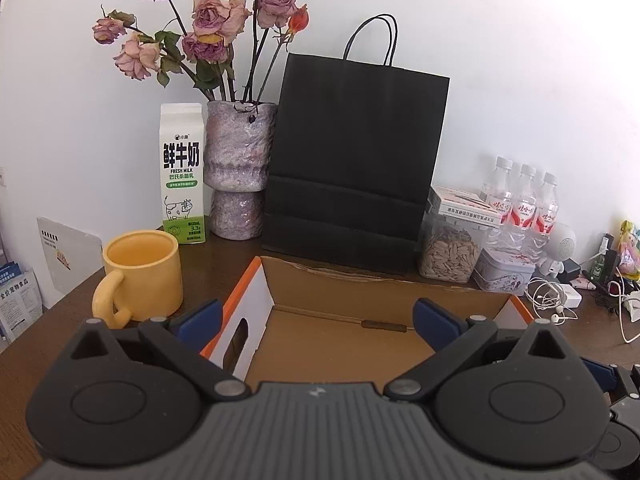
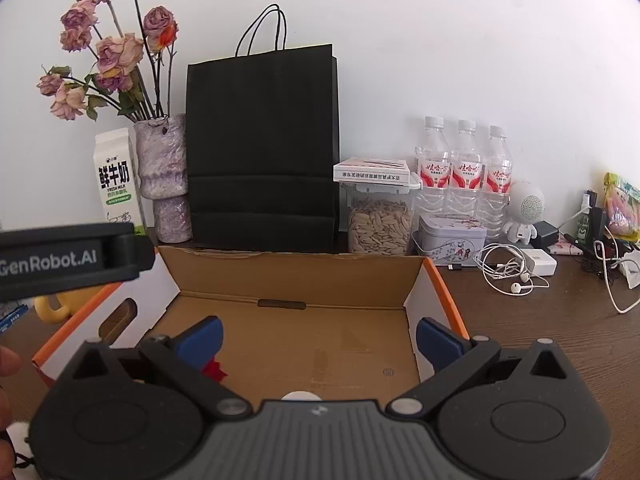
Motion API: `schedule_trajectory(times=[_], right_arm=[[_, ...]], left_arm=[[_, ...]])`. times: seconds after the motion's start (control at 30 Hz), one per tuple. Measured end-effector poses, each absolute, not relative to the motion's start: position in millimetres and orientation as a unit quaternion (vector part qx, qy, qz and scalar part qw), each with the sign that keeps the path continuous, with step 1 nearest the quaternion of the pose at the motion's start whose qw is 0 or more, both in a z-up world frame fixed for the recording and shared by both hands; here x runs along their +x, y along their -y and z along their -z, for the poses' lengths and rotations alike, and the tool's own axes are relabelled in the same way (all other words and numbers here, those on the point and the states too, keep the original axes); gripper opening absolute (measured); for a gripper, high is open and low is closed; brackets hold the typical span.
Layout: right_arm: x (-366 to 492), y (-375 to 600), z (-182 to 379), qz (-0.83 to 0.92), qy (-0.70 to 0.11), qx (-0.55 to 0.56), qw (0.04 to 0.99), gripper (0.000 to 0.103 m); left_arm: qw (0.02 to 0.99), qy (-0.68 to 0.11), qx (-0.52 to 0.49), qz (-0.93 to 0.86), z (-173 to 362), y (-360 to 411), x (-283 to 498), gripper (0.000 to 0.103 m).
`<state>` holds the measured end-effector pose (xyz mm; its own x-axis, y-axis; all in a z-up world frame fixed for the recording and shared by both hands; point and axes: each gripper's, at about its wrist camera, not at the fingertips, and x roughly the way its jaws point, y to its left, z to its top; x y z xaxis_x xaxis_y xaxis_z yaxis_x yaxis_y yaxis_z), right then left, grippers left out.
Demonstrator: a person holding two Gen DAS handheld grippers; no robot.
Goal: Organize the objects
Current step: 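Lower the rose and disc into the cardboard box and open both tools, then withdraw both tools from the box toward the remaining items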
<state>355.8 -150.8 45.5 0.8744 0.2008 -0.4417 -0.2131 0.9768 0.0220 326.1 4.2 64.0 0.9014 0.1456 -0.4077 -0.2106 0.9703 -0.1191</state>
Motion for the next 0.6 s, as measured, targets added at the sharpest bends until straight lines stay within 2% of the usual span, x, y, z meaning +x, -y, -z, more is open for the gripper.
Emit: schedule_trajectory(times=[0.33, 0.6], right_arm=[[350, 152, -51, -0.110, -0.219, -0.009, 0.969, 0.103], [327, 157, -69, -0.120, -0.187, -0.006, 0.975, 0.103]], left_arm=[[0.974, -0.191, -0.083, -0.086, -70, -4, 318, 0.103], [0.982, -0.148, -0.091, -0.076, -91, 0, 286, 0.103]])
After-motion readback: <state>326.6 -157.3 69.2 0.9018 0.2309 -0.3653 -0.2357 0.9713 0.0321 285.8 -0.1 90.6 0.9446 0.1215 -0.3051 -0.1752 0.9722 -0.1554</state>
